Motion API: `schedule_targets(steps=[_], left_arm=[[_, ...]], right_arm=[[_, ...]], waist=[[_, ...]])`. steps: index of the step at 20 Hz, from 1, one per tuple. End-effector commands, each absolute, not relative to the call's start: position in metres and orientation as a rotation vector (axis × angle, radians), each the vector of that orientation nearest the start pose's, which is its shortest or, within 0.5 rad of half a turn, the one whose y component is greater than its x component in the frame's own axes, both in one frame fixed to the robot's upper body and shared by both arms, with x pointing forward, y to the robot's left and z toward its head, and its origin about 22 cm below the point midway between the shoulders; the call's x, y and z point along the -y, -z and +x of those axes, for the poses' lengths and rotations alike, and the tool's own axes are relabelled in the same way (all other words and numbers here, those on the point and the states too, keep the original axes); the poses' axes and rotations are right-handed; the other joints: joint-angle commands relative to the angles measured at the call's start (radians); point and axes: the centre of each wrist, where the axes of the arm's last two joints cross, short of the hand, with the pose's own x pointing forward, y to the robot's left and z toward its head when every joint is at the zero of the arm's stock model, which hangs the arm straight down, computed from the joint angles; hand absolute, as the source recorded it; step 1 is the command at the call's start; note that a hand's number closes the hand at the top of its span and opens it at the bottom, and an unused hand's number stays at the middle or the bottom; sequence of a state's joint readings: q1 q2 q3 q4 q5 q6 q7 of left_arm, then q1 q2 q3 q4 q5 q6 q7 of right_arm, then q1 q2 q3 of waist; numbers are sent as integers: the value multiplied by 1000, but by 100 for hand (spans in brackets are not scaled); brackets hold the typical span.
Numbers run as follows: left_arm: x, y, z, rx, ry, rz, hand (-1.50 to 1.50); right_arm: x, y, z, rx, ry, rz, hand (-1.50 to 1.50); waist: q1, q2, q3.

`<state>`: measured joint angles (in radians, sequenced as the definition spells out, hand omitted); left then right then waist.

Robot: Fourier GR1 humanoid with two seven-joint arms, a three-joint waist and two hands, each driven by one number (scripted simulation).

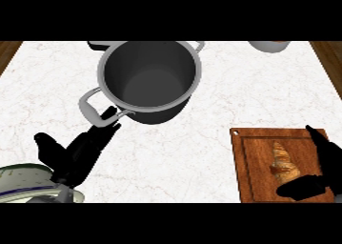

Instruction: Pick the croissant from the cutting board and place it in the pot

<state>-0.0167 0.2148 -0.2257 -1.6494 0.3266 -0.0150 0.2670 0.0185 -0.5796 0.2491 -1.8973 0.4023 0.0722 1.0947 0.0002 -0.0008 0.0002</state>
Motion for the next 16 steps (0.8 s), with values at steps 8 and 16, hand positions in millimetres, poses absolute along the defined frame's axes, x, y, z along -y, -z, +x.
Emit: schedule_targets(steps=[8, 16], left_arm=[[-219, -17, 232, 1334, 150, -257, 0], [-220, -18, 241, 1308, 147, -282, 0]], right_arm=[[275, -61, 225, 552, -563, -849, -150], [273, -47, 236, 541, -566, -847, -150]], waist=[[2, 1, 0], [1, 1, 0]])
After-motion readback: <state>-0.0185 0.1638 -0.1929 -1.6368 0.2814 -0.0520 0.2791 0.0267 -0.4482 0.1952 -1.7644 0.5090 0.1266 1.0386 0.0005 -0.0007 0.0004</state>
